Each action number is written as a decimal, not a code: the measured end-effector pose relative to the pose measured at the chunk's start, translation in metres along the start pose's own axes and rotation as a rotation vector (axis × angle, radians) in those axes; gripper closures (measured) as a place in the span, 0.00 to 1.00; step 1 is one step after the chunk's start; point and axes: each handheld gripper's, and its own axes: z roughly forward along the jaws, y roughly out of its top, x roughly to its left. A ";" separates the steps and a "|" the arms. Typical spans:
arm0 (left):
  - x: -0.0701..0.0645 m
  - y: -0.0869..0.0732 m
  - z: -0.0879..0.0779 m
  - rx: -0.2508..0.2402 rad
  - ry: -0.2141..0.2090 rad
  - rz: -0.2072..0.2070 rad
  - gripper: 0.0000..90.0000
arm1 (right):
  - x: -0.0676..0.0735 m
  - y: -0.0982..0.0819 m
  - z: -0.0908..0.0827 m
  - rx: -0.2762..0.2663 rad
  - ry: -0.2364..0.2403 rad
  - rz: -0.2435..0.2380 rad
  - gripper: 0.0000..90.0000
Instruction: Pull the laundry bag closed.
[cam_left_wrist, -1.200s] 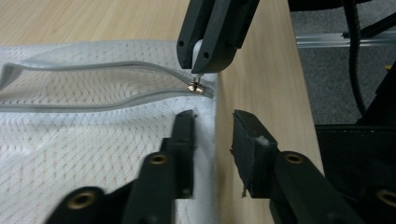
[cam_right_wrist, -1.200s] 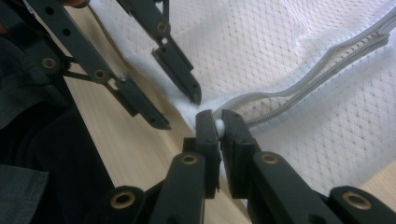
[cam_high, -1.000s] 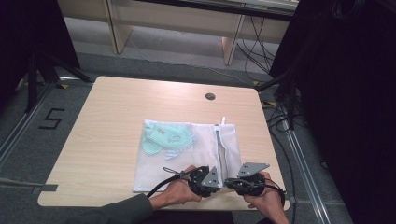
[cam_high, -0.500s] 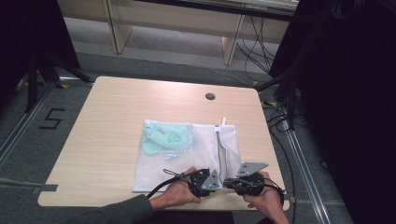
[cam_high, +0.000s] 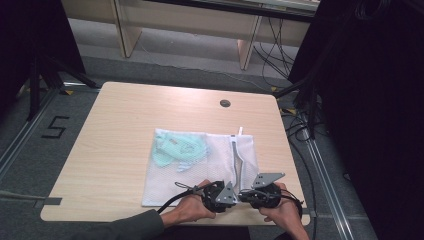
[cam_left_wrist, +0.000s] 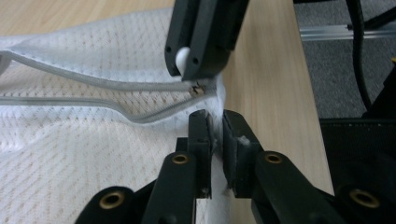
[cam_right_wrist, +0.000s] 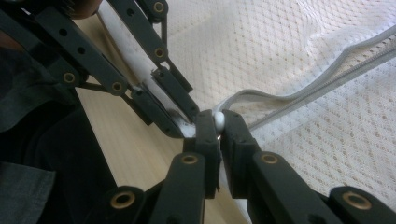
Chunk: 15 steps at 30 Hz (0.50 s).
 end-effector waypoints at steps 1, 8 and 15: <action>0.000 0.001 0.000 -0.007 -0.006 0.003 0.89 | 0.000 0.000 -0.001 0.005 0.000 0.000 0.96; 0.001 0.001 0.001 0.010 -0.007 0.005 0.95 | -0.001 0.000 -0.003 -0.005 -0.005 0.011 0.96; -0.001 0.000 0.001 0.010 -0.004 0.022 0.97 | -0.001 0.000 -0.002 -0.001 -0.003 0.003 0.96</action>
